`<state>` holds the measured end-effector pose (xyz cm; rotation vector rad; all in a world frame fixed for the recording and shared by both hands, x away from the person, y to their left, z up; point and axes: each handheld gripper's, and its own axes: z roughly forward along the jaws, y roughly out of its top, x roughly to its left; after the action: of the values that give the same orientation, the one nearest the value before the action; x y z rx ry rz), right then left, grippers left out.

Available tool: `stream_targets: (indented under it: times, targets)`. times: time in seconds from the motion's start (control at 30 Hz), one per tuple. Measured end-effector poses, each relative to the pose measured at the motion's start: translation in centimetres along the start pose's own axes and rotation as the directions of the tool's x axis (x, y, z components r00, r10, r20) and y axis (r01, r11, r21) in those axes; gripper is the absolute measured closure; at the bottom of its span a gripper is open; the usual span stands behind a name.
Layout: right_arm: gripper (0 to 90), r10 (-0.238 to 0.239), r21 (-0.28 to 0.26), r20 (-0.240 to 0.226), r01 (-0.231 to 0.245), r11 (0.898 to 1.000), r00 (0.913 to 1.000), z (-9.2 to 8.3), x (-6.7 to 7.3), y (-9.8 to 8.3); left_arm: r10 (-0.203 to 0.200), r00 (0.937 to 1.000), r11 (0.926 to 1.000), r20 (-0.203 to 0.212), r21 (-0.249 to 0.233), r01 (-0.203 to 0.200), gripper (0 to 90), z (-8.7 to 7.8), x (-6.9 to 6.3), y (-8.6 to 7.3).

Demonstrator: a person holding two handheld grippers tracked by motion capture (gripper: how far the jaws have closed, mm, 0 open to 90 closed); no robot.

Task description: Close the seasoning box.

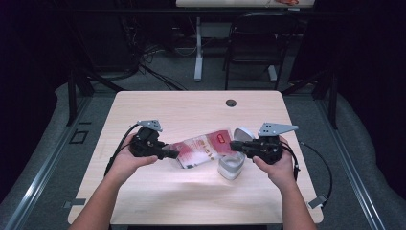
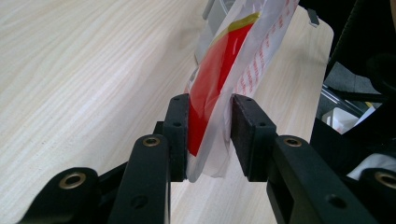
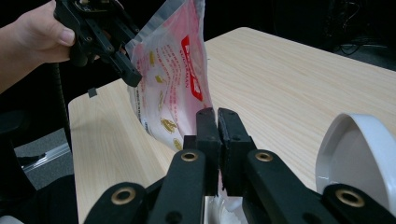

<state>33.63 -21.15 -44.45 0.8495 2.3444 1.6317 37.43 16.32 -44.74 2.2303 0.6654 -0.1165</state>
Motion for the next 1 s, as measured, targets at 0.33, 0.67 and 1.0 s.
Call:
stream_targets:
  times: [0.33, 0.67, 1.0]
  targets:
    - [88.6, -0.011, 0.002, -0.003, 0.011, 1.000, 0.9999, 0.3, 0.5, 0.2, -0.002, 1.0000, 0.9999, 0.009, 0.010, 0.002, 68.6, 0.7, 0.3, -1.1]
    - [89.1, -0.024, 0.011, -0.014, 0.024, 1.000, 0.9996, 0.8, 1.2, 0.5, -0.007, 0.9997, 1.0000, 0.024, 0.007, 0.007, 68.4, 1.5, 0.5, -2.8]
    - [89.3, -0.049, 0.024, -0.012, 0.049, 0.998, 0.9987, 1.1, 1.7, 0.7, -0.021, 0.9995, 0.9998, 0.024, -0.003, 0.021, 68.5, 2.0, 0.6, -3.7]
